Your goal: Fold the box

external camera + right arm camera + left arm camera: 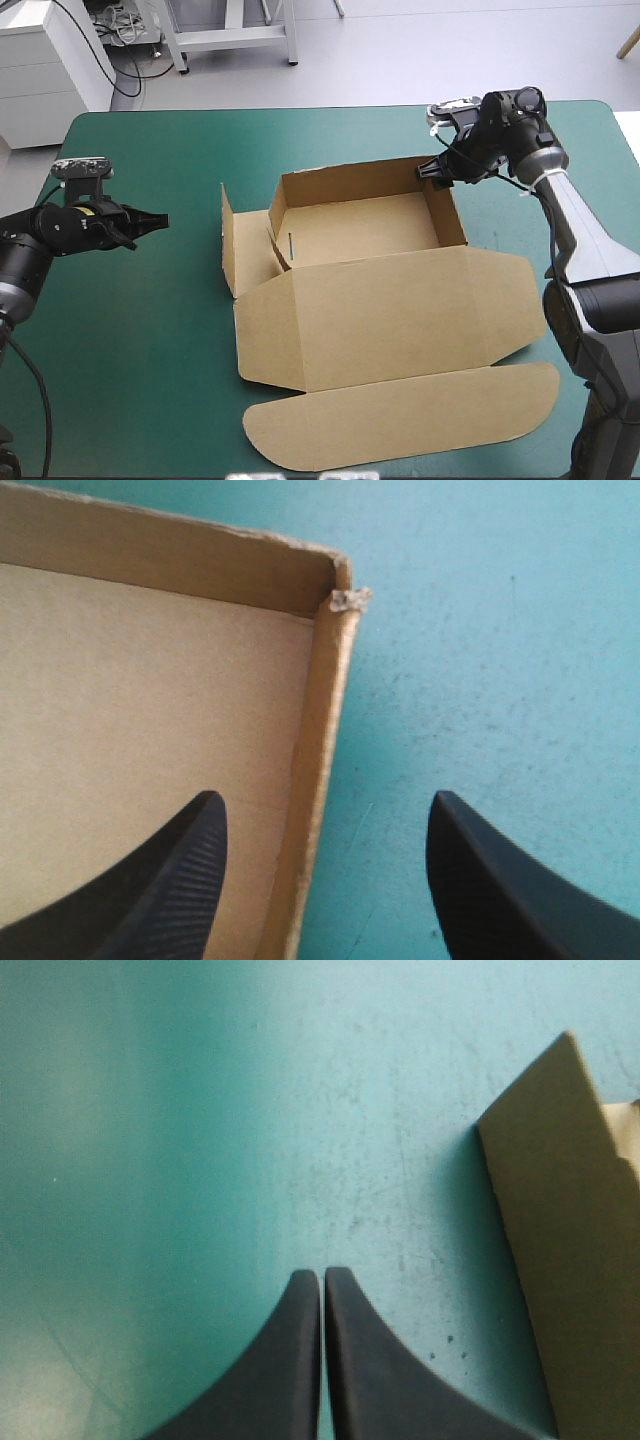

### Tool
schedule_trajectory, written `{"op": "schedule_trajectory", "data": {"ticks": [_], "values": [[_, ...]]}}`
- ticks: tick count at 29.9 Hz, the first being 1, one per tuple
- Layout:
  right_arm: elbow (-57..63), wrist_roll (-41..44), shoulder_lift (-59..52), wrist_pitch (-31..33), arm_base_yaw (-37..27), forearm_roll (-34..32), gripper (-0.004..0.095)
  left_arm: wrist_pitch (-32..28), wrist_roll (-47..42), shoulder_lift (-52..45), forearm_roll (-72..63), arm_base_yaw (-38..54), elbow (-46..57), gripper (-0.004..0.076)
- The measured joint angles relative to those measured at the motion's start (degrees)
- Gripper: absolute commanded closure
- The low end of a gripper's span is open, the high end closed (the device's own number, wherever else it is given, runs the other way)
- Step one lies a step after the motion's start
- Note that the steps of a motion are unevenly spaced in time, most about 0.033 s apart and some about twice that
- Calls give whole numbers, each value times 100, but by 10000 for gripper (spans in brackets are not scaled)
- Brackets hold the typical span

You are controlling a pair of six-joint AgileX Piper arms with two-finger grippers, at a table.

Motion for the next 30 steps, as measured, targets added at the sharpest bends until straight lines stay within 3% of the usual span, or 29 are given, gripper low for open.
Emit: {"op": "schedule_trajectory", "data": {"ticks": [12,26,28,30], "values": [[32,85,-941,90,-11,-141,338,748,804,297,-1189,1033,0,731],[87,173,382,57,-11,265,355,1116,949,297,-1292,1040,0,731],[87,175,523,44,-11,267,414,1129,949,297,-1297,1040,0,731],[87,175,612,26,-11,274,553,1129,949,297,-1297,1040,0,731]]}}
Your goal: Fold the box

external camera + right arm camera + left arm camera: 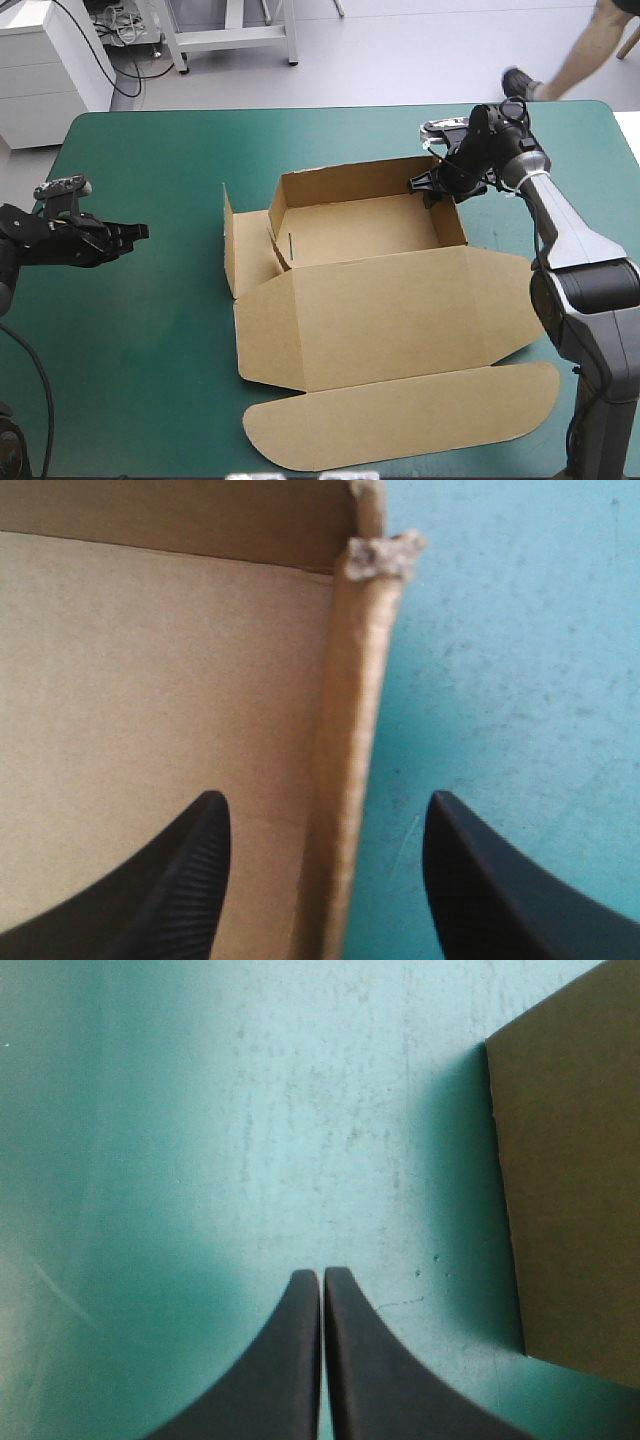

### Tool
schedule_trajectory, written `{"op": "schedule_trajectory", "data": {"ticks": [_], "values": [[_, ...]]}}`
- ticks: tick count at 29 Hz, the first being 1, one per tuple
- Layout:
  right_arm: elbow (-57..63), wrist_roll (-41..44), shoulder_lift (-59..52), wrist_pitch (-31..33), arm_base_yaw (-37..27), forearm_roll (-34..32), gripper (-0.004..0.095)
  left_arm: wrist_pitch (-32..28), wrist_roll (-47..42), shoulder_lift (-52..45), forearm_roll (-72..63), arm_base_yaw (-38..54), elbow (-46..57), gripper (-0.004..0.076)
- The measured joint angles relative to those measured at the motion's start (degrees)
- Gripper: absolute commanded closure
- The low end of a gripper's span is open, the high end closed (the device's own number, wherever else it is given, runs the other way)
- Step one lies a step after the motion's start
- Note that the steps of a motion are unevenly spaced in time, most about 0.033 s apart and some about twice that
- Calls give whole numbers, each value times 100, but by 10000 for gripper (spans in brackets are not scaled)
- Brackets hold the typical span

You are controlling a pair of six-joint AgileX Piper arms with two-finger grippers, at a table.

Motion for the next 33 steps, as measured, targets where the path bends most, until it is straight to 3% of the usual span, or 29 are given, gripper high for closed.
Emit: {"op": "schedule_trajectory", "data": {"ticks": [5,18,22,27,30,33], "values": [[0,4,45,-2,0,-5,933,5,0,0,0,0,0,731],[20,174,-165,-31,-42,20,924,-107,0,0,0,0,0,704],[20,156,-632,-8,-255,110,924,-191,0,0,0,0,0,544],[20,13,-1265,26,-823,707,924,-186,0,0,-204,0,0,157],[26,-6,-1570,39,-1085,870,924,-197,0,0,-489,0,0,62],[234,-162,-1976,44,-1301,1186,924,-232,0,0,-1063,0,0,66]]}}
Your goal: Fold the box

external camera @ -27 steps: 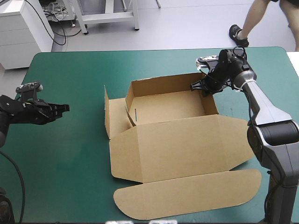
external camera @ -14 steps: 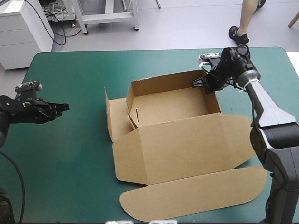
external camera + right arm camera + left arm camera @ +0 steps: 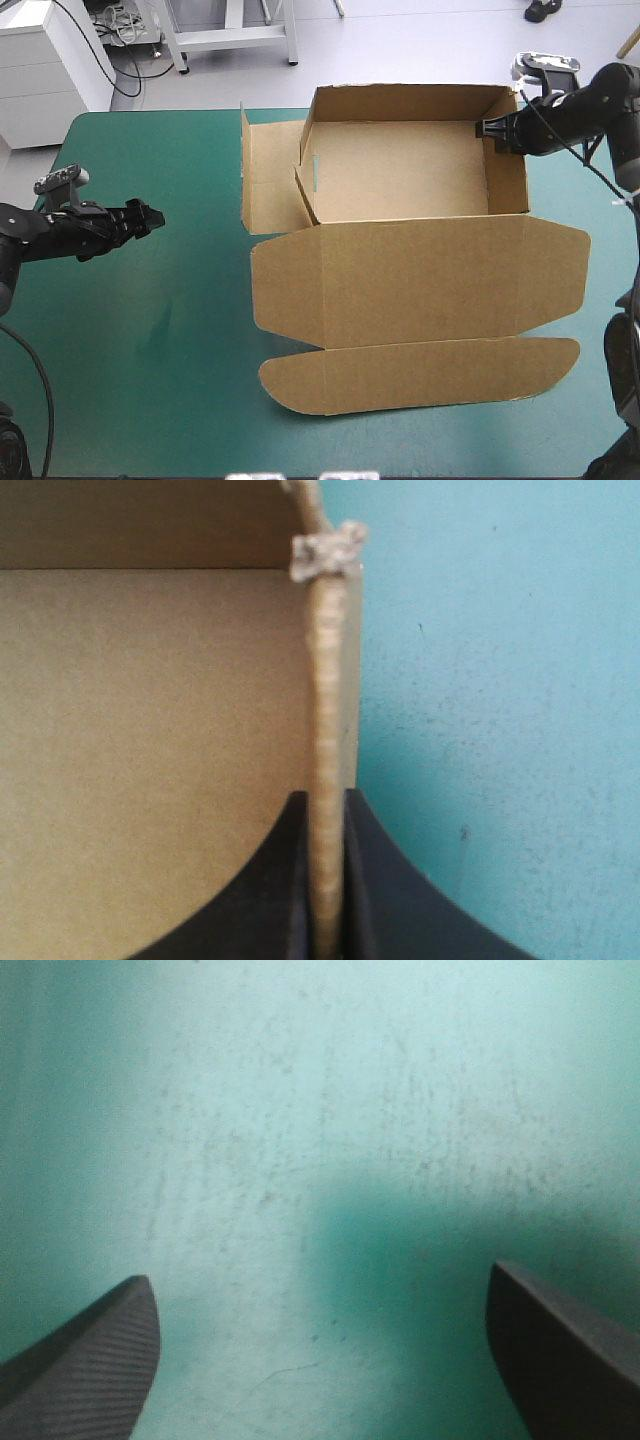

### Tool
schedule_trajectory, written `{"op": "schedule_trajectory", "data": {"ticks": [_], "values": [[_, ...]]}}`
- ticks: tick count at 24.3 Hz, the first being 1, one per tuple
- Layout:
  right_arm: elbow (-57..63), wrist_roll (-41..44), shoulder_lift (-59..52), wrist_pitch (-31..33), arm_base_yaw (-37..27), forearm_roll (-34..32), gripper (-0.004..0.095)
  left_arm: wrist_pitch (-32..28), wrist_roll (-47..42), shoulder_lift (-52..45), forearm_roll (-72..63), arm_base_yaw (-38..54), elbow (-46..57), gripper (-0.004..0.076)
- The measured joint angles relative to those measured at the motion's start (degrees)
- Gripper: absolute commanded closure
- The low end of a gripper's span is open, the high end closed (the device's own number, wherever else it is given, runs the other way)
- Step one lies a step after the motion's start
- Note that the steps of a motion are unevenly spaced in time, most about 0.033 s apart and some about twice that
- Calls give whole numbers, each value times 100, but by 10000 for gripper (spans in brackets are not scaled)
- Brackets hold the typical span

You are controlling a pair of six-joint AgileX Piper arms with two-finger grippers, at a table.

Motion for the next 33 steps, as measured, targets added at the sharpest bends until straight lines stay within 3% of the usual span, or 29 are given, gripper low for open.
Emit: {"op": "schedule_trajectory", "data": {"ticks": [4,8,19,33], "values": [[335,-119,-334,52,-53,249,924,53,91,60,-557,0,0,66],[730,-303,-490,64,-33,830,924,575,752,77,-1010,0,0,66],[762,-270,-44,-333,831,823,924,1883,1791,77,-2236,0,0,69],[784,25,681,-1129,1632,666,924,2094,1987,77,-2487,0,0,69]]}}
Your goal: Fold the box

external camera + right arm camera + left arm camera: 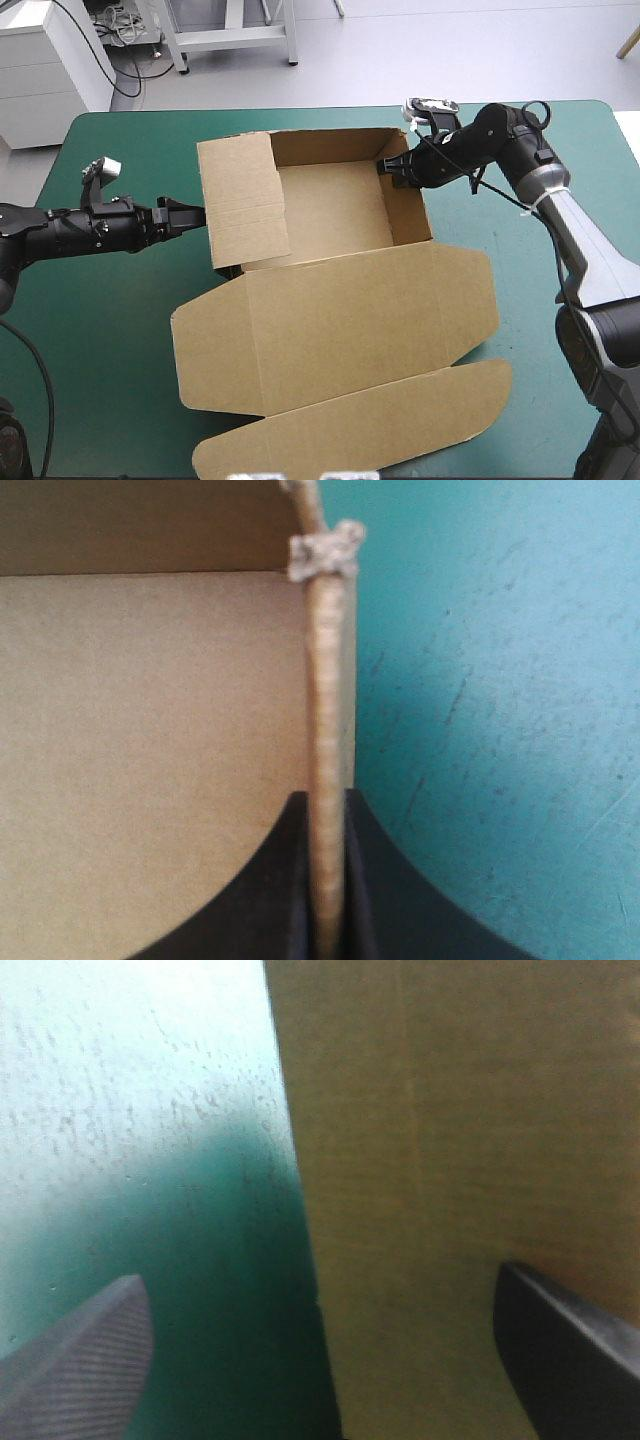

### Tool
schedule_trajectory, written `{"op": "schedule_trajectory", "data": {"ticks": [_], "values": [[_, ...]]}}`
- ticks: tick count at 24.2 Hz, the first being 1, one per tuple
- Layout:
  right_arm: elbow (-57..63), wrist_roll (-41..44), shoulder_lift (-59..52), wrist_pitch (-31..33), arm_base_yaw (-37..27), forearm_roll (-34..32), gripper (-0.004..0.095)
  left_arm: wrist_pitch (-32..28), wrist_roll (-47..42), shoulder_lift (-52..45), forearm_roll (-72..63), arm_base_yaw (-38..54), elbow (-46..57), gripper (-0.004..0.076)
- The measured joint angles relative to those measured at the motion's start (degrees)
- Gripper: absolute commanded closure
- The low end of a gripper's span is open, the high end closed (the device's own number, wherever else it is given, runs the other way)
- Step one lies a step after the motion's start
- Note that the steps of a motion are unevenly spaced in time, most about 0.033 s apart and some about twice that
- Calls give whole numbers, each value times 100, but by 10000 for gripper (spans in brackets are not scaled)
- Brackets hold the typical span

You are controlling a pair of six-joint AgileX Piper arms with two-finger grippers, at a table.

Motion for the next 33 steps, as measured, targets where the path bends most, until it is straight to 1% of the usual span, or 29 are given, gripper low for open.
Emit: {"op": "schedule_trajectory", "data": {"ticks": [7,11,16,19,22,30,32,33], "values": [[0,192,340,-153,204,-94,924,4,11,0,-110,-13,0,69],[0,230,398,-308,386,-48,923,4,32,0,-110,-275,0,69],[0,361,451,-464,628,-123,923,4,47,0,-87,-344,0,69],[0,585,498,-595,891,-343,923,5,4,0,287,-344,0,69],[0,680,531,-756,1122,-480,923,5,-246,0,802,-344,0,69],[0,896,532,-895,1361,-623,923,10,-757,0,1669,-352,0,69],[0,971,532,-901,1373,-616,923,-59,-1012,0,1951,-423,0,85],[0,971,532,-901,1373,-616,923,-110,-1122,0,2041,-483,0,107]]}}
